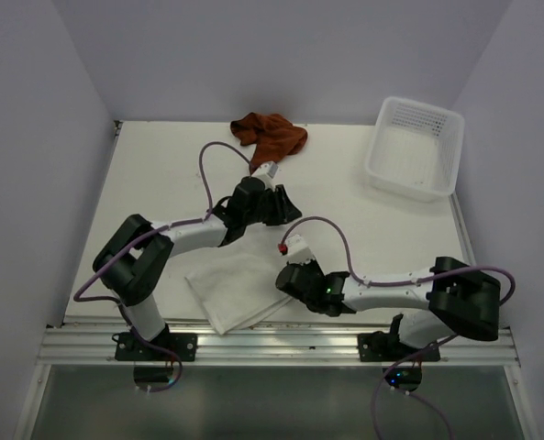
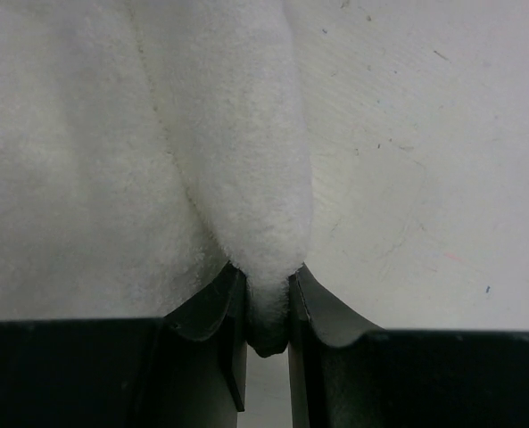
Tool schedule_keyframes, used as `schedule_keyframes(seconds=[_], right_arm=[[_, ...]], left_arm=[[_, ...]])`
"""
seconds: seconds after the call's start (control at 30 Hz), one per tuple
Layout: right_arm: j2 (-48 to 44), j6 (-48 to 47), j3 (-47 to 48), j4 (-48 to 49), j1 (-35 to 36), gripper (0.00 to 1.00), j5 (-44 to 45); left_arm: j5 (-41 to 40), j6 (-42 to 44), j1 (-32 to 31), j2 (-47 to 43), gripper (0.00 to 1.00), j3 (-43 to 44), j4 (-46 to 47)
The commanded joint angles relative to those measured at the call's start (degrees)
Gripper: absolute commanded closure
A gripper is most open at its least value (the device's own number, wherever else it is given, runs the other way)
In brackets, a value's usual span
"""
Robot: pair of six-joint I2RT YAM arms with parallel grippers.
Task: Roll the towels
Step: Roll the towel
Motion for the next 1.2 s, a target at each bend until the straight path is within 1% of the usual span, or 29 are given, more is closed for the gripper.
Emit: schedule_keyframes(seconds=[0.0,0.07,0.13,0.17,0.2,0.23,0.27,0.33,0.43,0.7,0.93,1.03,1.07,1.17], right_arm=[[5.08,0.08,5.23,-4.84,4.94,1.0,13.88],[8.5,0.79,7.78,-8.51,7.15,1.0,17.23],[14.73,2.1,13.05,-12.39,9.88,1.0,21.81],[17.02,3.5,15.24,-18.06,11.54,1.0,23.65],[21.57,4.39,18.92,-20.04,12.51,1.0,24.71],[23.53,5.18,20.78,-21.97,13.39,1.0,27.07],[25.55,5.97,22.46,-25.73,15.14,1.0,27.88],[30.12,7.2,26.59,-29.79,16.21,1.0,29.11],[33.29,8.18,29.5,-31.57,17.71,1.0,29.29],[35.23,7.47,30.3,-33.5,18.41,1.0,28.5],[35.59,8.61,30.12,-33.86,18.41,1.0,26.84],[34.01,8.18,29.24,-32.54,18.41,0.98,25.08],[33.57,7.57,28.72,-31.32,18.32,0.94,24.55],[32.77,6.77,28.71,-30.51,18.32,0.91,23.49]], left_arm=[[-0.46,1.25,0.35,-1.11,0.57,1.73,-1.92],[0.15,0.72,0.27,-1.55,0.57,1.03,-1.48],[0.24,0.46,0.0,-1.98,0.57,-0.19,-0.78],[0.24,0.28,-0.17,-2.08,0.57,-0.64,-0.52],[0.24,0.02,-0.43,-2.16,0.57,-1.08,-0.25],[0.41,-0.25,-0.61,-1.99,0.57,-1.95,0.45],[0.68,-0.68,-0.79,-1.99,0.57,-2.39,0.72],[1.12,-1.04,-1.23,-1.81,0.58,-3.8,1.68],[1.03,-1.65,-1.75,-2.07,0.58,-6.25,2.65],[-0.29,-1.74,-1.84,-4.1,0.58,-11.18,3.44],[-1.16,-1.39,-1.84,-3.84,0.58,-14.7,6.6],[-1.17,-1.74,-1.84,-3.05,0.58,-16.01,8.27],[-1.17,-1.92,-1.93,-2.87,0.58,-16.28,8.62],[-1.52,-2.09,-1.84,-2.6,0.59,-17.51,9.42]])
